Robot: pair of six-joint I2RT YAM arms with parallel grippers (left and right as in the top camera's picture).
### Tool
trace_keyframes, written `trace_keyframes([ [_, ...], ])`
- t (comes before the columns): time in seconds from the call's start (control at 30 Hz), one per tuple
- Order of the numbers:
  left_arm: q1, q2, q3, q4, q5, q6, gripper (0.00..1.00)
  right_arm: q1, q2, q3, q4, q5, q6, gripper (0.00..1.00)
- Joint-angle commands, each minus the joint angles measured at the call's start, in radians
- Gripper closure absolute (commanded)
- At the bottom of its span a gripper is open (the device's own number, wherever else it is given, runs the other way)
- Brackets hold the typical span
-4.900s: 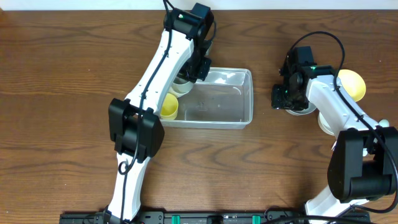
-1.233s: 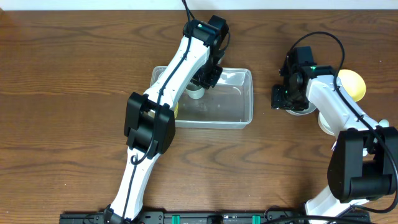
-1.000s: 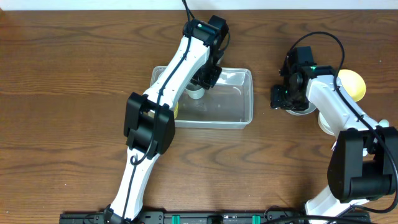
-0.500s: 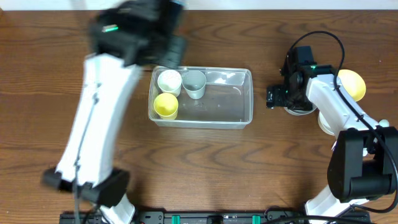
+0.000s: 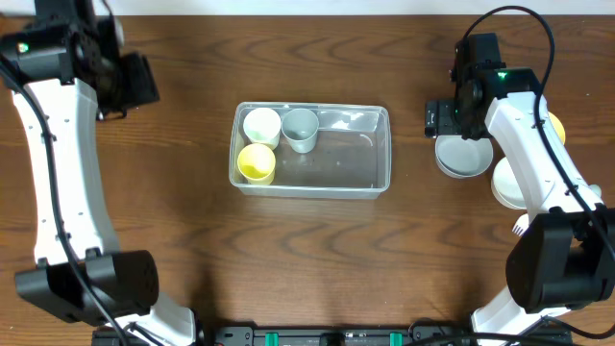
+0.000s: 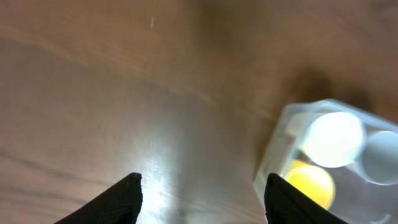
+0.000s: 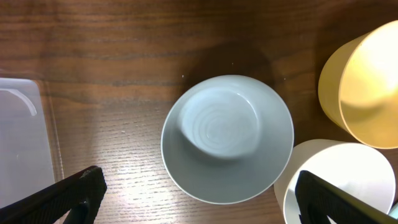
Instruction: Pack container
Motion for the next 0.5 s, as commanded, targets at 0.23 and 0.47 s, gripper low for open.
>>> trace_keyframes([
  [0.23, 0.022, 0.015, -0.528, 0.270, 0.047, -0.047, 0.37, -0.013, 0.018, -0.051, 0.007, 0.001, -0.085, 0.02],
  [0.47, -0.016, -0.123, -0.758, 0.451, 0.034, -0.069, 0.37, -0.013, 0.060, -0.074, 0.030, 0.002, -0.090, 0.02],
])
